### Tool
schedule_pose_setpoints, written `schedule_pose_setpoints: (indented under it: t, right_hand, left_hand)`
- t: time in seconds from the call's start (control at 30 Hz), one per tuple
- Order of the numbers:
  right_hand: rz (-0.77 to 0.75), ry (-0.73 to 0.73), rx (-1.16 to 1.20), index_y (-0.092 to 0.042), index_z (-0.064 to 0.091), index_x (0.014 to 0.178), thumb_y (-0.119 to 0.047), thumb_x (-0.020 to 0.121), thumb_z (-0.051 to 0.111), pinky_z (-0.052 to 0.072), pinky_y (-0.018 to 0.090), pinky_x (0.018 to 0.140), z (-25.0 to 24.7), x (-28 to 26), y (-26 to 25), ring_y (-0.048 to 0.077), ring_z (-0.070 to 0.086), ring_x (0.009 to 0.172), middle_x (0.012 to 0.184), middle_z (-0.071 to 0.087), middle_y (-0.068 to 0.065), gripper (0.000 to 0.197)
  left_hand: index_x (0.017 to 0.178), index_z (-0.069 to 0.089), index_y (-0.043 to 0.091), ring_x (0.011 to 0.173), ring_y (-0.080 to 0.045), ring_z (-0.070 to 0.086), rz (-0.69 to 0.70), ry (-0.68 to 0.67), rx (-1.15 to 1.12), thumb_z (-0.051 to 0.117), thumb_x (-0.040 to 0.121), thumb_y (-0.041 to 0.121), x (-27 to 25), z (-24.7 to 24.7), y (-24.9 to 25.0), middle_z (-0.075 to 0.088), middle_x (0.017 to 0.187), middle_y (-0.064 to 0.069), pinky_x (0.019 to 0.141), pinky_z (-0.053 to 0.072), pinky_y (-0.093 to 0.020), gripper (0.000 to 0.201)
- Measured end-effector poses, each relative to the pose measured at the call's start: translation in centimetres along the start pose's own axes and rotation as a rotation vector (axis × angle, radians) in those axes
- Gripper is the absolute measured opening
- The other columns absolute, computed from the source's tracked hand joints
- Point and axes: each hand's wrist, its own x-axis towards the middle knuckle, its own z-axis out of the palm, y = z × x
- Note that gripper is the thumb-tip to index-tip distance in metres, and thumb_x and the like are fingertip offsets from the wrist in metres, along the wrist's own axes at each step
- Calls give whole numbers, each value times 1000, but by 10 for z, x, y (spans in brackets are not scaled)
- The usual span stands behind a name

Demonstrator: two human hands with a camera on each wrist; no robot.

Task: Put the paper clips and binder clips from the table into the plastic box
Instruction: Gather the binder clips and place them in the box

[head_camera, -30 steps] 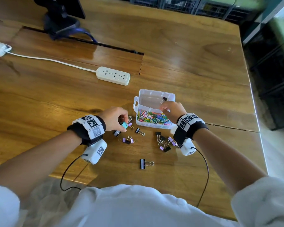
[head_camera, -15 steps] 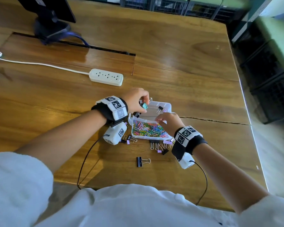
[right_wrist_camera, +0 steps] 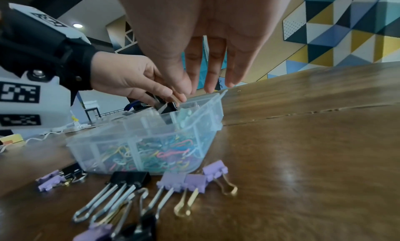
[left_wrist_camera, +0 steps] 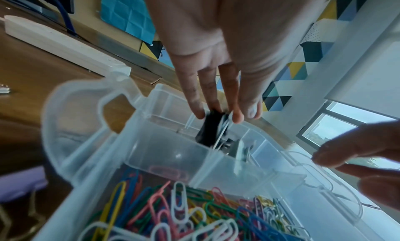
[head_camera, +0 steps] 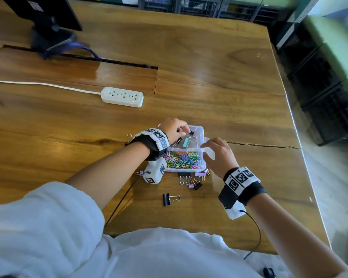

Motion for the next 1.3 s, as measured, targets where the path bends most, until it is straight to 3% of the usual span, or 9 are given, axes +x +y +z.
schedule_pose_setpoints:
  t: [0.1, 0.17, 0.27, 0.43, 0.63, 0.8, 1.0, 1.17, 1.3]
  right_hand:
    - [32, 25, 13, -13, 67, 102, -11, 84, 60, 35, 24, 89, 0, -6, 9, 23, 50, 108, 109, 58, 6, 19]
    - [38, 41, 8, -12, 67, 99, -11, 83, 61, 32, 23, 86, -1, -11, 13, 21, 49, 106, 107, 58, 5, 17]
    - [46, 50, 19, -10, 65, 93, -12, 81, 62, 36, 25, 81, -3, -18, 17, 19, 49, 94, 98, 56, 5, 12]
    - [54, -53, -4, -14, 61, 84, -16, 80, 66, 38, 21, 66, 3, -31, 31, 3, 46, 65, 81, 51, -5, 7]
    - [56, -126, 7, -23, 52, 73, -29, 78, 69, 42, 20, 60, 14, -33, 19, 5, 49, 64, 74, 53, -10, 19]
    - [104, -157, -5, -23, 51, 70, -33, 81, 67, 35, 13, 57, 18, -28, 14, 2, 51, 62, 71, 55, -10, 21]
    - [143, -113, 4, -18, 55, 79, -27, 82, 66, 37, 19, 63, 14, -21, 10, 8, 48, 68, 82, 54, -6, 14]
    - [205, -178, -58, -17, 59, 101, -22, 78, 68, 39, 21, 68, 14, -33, 20, 12, 49, 77, 93, 48, -5, 26]
    - [170, -259, -76, -20, 56, 114, -28, 78, 68, 41, 22, 76, 21, -41, 17, 12, 48, 84, 99, 41, -7, 39]
  left_hand:
    - [104, 71, 13, 99, -23, 67, 14, -2, -30, 52, 91, 1, 1, 0, -1, 71, 109, -9, 88, 52, -28, 26]
    - [106, 70, 15, 93, -24, 64, 28, 15, -1, 48, 91, -2, 0, -3, -3, 69, 110, -9, 86, 52, -33, 32]
    - [106, 68, 13, 86, -20, 57, 48, 66, 22, 48, 89, -4, -7, -12, -11, 63, 108, -8, 78, 46, -27, 32]
    - [104, 65, 14, 92, -10, 48, 55, 59, 84, 59, 87, 11, -35, -20, -35, 59, 108, -6, 87, 44, -28, 19]
    - [109, 65, 20, 113, -20, 41, 9, -30, 272, 63, 85, 24, -61, -10, -57, 49, 116, -5, 99, 36, -36, 24]
    - [117, 63, 14, 108, -20, 51, 11, -9, 214, 59, 90, 17, -62, -8, -60, 44, 126, -5, 95, 44, -32, 27]
    - [128, 49, 6, 113, -24, 52, 15, 108, 196, 53, 92, 10, -60, -6, -57, 48, 128, -11, 98, 41, -33, 37]
    - [125, 40, 2, 66, -25, 56, -32, 263, 201, 55, 82, -4, -73, -2, -63, 40, 128, -16, 61, 54, -36, 47]
    - [128, 38, 2, 87, -28, 59, -124, 261, 181, 54, 81, -3, -81, -1, -71, 42, 130, -17, 71, 53, -33, 50]
